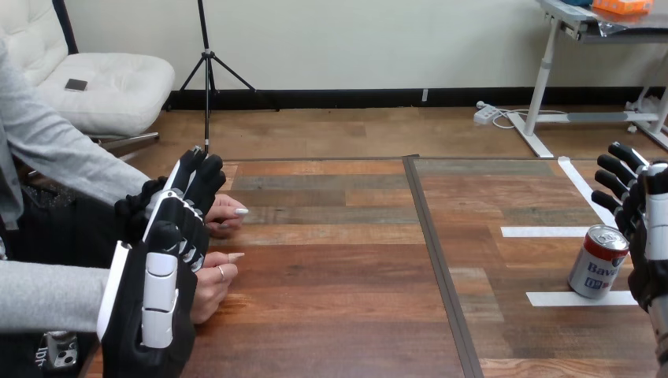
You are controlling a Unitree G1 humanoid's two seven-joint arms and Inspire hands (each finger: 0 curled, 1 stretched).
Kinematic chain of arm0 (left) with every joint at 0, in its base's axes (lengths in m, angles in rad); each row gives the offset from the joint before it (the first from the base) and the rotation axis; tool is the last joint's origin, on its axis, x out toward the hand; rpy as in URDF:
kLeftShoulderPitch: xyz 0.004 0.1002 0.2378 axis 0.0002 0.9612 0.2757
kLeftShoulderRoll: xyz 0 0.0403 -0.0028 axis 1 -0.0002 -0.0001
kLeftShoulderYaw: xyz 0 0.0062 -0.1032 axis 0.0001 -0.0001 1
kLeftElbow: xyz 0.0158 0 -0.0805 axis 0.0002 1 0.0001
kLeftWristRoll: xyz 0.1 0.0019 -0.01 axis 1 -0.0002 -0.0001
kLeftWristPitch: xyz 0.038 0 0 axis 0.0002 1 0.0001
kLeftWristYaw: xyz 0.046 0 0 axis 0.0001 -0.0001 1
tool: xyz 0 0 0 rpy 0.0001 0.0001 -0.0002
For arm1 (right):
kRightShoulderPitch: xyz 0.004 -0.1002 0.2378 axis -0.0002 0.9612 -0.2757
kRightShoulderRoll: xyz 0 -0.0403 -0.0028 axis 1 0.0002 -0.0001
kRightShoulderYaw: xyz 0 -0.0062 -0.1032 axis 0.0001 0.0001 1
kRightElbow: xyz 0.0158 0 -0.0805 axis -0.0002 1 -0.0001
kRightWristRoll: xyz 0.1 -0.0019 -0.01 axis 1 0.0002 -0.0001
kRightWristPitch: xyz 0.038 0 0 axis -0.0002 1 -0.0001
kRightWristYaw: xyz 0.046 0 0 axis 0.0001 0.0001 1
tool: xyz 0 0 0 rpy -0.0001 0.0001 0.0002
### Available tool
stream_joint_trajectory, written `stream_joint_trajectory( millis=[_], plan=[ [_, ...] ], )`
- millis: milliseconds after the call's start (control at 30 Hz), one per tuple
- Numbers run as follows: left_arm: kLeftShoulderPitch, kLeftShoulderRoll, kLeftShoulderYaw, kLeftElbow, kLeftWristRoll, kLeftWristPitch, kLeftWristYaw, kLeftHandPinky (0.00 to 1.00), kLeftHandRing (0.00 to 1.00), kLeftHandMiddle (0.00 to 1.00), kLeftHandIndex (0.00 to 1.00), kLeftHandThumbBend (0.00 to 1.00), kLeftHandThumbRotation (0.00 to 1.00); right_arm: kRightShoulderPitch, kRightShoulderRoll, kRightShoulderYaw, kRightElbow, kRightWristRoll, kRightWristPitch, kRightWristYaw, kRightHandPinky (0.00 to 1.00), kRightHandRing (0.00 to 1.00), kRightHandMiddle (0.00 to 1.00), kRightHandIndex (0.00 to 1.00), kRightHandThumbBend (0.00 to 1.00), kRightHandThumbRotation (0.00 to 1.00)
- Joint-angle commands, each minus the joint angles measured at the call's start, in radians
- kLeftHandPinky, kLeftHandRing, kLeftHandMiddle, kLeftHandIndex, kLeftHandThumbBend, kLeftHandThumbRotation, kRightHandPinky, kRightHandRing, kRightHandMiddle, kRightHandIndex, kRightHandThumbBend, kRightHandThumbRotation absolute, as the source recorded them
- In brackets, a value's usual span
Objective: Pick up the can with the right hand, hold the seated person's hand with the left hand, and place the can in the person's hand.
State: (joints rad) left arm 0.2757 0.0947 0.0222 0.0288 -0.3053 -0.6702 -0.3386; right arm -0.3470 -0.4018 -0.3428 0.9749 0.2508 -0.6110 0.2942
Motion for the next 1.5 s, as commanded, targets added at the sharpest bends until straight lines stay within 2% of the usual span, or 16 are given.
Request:
stream_joint_trajectory(
  millis=[0,267,667,1167,1467],
  plan=[
    [-0.045,-0.004,0.016,-0.019,0.002,-0.029,-0.005,1.00,0.93,0.93,0.94,0.58,0.99,-0.087,-0.042,-0.010,0.010,-0.007,0.003,-0.003,0.88,0.91,0.89,0.89,1.00,1.00],
    [-0.043,0.004,0.015,-0.024,-0.012,-0.017,-0.017,1.00,0.95,0.94,0.95,0.58,0.99,-0.106,-0.055,-0.005,0.034,-0.038,0.002,-0.039,0.85,0.89,0.87,0.88,1.00,1.00],
    [-0.036,-0.003,0.018,-0.037,-0.003,-0.009,-0.003,1.00,0.95,0.94,0.95,0.58,0.98,-0.141,-0.073,-0.006,0.063,-0.062,0.038,-0.069,0.81,0.87,0.86,0.87,1.00,1.00],
    [-0.042,0.003,0.025,-0.011,-0.008,-0.028,-0.015,1.00,0.94,0.93,0.94,0.61,0.98,-0.177,-0.097,0.002,0.101,-0.084,0.066,-0.085,0.79,0.86,0.85,0.88,0.98,1.00],
    [-0.031,-0.006,0.027,-0.024,0.012,-0.016,0.006,1.00,0.93,0.93,0.93,0.62,0.98,-0.181,-0.099,0.004,0.106,-0.094,0.076,-0.083,0.79,0.87,0.86,0.88,0.98,1.00]
  ],
)
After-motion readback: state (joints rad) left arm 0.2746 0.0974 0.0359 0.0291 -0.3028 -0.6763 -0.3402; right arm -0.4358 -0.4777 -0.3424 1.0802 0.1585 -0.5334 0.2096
